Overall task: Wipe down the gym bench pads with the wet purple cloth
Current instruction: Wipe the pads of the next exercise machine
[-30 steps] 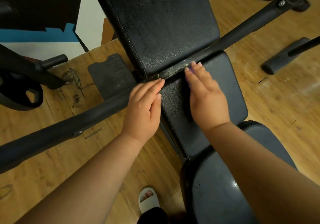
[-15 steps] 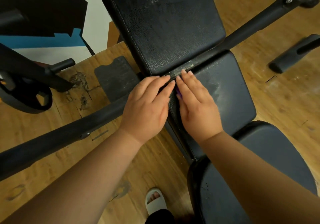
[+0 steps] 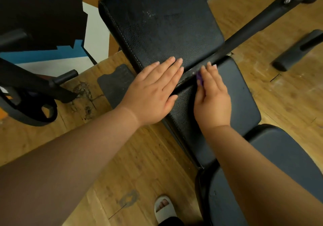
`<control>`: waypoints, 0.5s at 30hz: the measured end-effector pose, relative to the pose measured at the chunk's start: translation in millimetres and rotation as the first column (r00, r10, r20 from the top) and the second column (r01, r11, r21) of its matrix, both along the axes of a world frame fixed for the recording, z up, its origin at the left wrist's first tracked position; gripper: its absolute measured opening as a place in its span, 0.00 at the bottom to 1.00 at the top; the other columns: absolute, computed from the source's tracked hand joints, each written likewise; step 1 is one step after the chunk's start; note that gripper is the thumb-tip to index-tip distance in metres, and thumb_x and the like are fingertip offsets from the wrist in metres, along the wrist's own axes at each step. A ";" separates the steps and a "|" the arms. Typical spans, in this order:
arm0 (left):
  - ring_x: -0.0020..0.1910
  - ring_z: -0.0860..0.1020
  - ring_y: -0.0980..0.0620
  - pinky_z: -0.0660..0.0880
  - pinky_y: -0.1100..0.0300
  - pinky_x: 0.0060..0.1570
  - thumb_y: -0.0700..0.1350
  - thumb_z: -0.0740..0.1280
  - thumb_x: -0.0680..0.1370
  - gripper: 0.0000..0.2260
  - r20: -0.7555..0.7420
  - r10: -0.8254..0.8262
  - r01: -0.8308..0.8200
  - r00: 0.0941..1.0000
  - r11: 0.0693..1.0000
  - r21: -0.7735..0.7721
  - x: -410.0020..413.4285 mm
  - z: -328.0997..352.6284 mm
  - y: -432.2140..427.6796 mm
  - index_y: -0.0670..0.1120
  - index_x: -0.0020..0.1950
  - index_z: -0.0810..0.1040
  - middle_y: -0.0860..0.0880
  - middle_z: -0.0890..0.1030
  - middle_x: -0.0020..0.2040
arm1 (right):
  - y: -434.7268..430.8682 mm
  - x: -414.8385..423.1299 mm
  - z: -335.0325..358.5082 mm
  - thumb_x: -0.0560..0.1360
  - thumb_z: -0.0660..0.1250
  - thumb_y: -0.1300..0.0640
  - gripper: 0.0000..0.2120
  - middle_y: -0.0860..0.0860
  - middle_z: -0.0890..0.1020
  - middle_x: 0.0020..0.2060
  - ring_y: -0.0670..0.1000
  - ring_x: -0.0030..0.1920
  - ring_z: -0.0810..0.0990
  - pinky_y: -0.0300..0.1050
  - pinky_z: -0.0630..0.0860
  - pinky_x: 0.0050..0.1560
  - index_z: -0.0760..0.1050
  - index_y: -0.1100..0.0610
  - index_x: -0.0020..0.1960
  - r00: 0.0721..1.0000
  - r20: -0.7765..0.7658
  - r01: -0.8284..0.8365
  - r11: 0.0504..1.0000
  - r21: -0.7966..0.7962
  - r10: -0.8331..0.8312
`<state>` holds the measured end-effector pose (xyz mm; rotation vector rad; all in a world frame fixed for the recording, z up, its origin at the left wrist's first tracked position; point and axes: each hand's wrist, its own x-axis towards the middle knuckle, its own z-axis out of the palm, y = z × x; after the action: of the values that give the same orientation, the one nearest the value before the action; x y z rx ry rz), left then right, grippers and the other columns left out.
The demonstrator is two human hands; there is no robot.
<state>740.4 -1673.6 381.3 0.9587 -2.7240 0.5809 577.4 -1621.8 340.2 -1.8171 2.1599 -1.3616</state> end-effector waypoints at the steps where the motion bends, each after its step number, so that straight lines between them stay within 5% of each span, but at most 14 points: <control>1: 0.76 0.61 0.45 0.56 0.50 0.73 0.51 0.54 0.81 0.26 -0.012 -0.003 0.003 1.000 1.000 -0.007 -0.4 -1.4 0.1 0.40 0.76 0.62 0.43 0.62 0.77 | 1.5 7.5 1.3 0.80 0.59 0.63 0.16 0.61 0.73 0.68 0.58 0.71 0.68 0.56 0.68 0.70 0.74 0.65 0.66 0.998 0.043 0.038 0.999 0.012 -0.039; 7: 0.74 0.65 0.47 0.59 0.51 0.71 0.50 0.53 0.80 0.25 -0.097 -0.015 0.010 0.995 0.999 -0.048 -3.1 -11.3 -1.7 0.40 0.75 0.66 0.44 0.66 0.75 | 37.1 21.1 -12.4 0.80 0.62 0.62 0.16 0.60 0.75 0.66 0.56 0.69 0.71 0.52 0.69 0.69 0.74 0.65 0.66 0.970 -0.092 -0.228 0.973 -0.030 0.224; 12: 0.73 0.67 0.47 0.60 0.50 0.70 0.49 0.55 0.78 0.26 -0.121 0.000 -0.005 0.993 0.999 -0.044 -5.4 -12.7 -0.4 0.40 0.74 0.67 0.44 0.67 0.75 | 0.1 7.3 3.4 0.81 0.60 0.61 0.15 0.58 0.75 0.67 0.55 0.70 0.71 0.41 0.65 0.70 0.75 0.63 0.65 0.991 0.103 0.088 0.996 0.012 -0.088; 15: 0.73 0.66 0.47 0.59 0.51 0.70 0.49 0.54 0.78 0.26 -0.122 0.004 -0.010 0.993 0.999 -0.045 -6.2 -12.8 -0.8 0.40 0.74 0.67 0.44 0.67 0.74 | 9.3 26.3 -0.7 0.80 0.61 0.63 0.15 0.59 0.74 0.67 0.56 0.70 0.70 0.46 0.66 0.71 0.75 0.63 0.65 0.996 0.076 0.055 0.998 0.003 -0.055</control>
<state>734.2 -1674.3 368.5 0.9598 -2.5899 0.5639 603.6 -1612.6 339.5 -1.6880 2.1876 -1.4152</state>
